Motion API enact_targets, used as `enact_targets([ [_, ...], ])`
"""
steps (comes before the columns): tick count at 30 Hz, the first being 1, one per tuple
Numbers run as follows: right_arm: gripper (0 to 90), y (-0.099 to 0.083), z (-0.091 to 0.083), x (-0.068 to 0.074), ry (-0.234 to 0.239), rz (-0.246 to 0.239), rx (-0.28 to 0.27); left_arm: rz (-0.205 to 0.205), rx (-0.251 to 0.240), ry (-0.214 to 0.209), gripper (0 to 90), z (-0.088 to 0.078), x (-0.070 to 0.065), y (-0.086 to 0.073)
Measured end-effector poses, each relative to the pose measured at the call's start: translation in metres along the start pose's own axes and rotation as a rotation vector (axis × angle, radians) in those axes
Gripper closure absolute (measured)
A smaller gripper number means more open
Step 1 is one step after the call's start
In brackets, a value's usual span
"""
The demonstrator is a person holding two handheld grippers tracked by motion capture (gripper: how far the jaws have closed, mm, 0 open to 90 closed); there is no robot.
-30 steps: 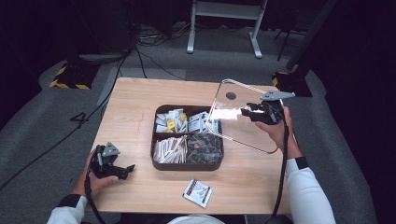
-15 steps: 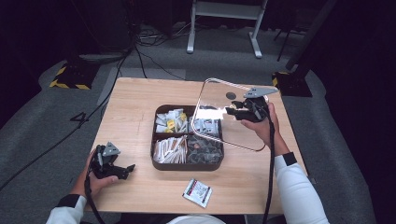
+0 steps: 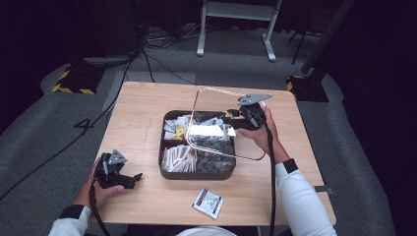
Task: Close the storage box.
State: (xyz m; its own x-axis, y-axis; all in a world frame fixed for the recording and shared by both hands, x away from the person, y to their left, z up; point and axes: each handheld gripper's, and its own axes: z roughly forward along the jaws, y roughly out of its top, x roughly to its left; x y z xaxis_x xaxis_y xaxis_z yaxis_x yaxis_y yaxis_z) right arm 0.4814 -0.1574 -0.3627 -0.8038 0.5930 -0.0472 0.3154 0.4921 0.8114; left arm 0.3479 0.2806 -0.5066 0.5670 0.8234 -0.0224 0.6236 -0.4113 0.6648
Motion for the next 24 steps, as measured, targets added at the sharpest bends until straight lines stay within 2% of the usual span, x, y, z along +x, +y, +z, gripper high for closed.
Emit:
enact_targets([
  [16, 59.5, 0.003, 0.043, 0.026, 0.074, -0.032, 0.050, -0.004, -0.001, 0.003, 0.5, 0.000, -0.001, 0.000],
  [24, 59.5, 0.003, 0.060, 0.039, 0.096, -0.049, 0.080, -0.003, 0.000, 0.004, 0.5, 0.000, -0.001, 0.000],
])
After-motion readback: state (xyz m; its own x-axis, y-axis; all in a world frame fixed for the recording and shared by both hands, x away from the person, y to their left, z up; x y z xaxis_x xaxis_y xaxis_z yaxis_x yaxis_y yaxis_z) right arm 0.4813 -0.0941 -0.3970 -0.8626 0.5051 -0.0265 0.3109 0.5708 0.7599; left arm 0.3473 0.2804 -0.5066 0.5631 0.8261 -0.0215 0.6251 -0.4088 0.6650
